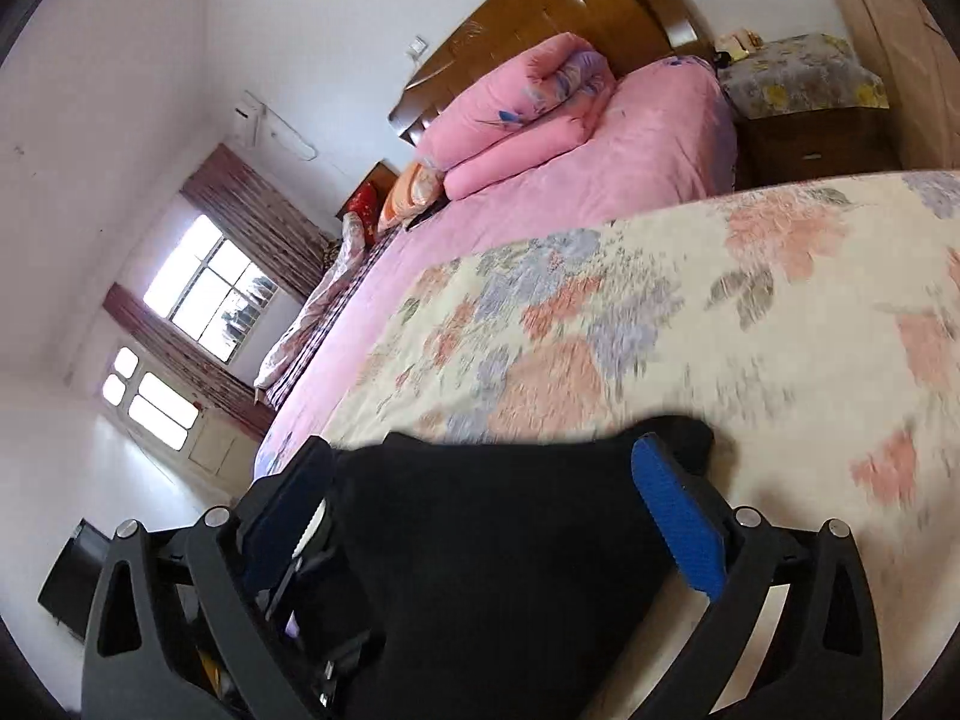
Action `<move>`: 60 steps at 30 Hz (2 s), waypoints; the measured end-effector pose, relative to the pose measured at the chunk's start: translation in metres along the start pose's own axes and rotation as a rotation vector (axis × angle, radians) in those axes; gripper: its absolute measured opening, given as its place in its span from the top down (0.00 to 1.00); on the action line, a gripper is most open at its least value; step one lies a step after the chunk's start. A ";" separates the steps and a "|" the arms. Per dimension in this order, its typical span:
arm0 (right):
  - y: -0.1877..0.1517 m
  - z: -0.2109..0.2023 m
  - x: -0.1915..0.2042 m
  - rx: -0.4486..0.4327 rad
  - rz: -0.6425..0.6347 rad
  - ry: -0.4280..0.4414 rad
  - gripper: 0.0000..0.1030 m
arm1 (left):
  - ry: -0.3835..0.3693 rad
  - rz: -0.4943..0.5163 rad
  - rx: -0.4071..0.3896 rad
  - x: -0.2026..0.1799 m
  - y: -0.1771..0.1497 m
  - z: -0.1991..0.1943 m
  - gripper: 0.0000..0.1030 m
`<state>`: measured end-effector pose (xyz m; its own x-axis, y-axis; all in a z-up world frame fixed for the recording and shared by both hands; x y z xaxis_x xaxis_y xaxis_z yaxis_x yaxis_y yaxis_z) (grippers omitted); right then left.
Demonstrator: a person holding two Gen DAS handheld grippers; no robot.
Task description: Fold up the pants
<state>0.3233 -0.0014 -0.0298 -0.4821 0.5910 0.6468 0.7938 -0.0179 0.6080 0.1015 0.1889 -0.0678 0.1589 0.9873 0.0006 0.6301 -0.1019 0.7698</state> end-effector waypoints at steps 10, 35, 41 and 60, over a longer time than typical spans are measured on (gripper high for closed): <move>-0.006 0.065 -0.026 0.116 0.091 -0.105 0.04 | 0.009 -0.005 -0.002 -0.004 0.005 0.003 0.03; -0.004 -0.006 0.032 -0.083 0.067 -0.050 0.04 | -0.041 -0.049 0.020 0.000 0.014 -0.012 0.04; -0.068 -0.001 0.071 -0.001 -0.201 -0.431 0.04 | -0.168 -0.150 0.019 0.024 0.051 -0.031 0.04; -0.177 0.016 0.106 0.209 -0.468 -0.401 0.04 | 0.090 -0.056 0.128 0.046 0.020 0.029 0.01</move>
<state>0.1375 0.0776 -0.0764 -0.6504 0.7544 0.0886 0.6085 0.4476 0.6552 0.1434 0.2290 -0.0704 0.0559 0.9982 0.0215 0.7291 -0.0555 0.6822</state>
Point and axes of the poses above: each gripper's, at about its wrist camera, not at the fingertips, and z roughly the way its jaws point, x to its left, y to its top, the point moved 2 cm from there along z, roughly the way its jaws point, and after that the axes turned 2 degrees about -z, right-handed, at the moved point
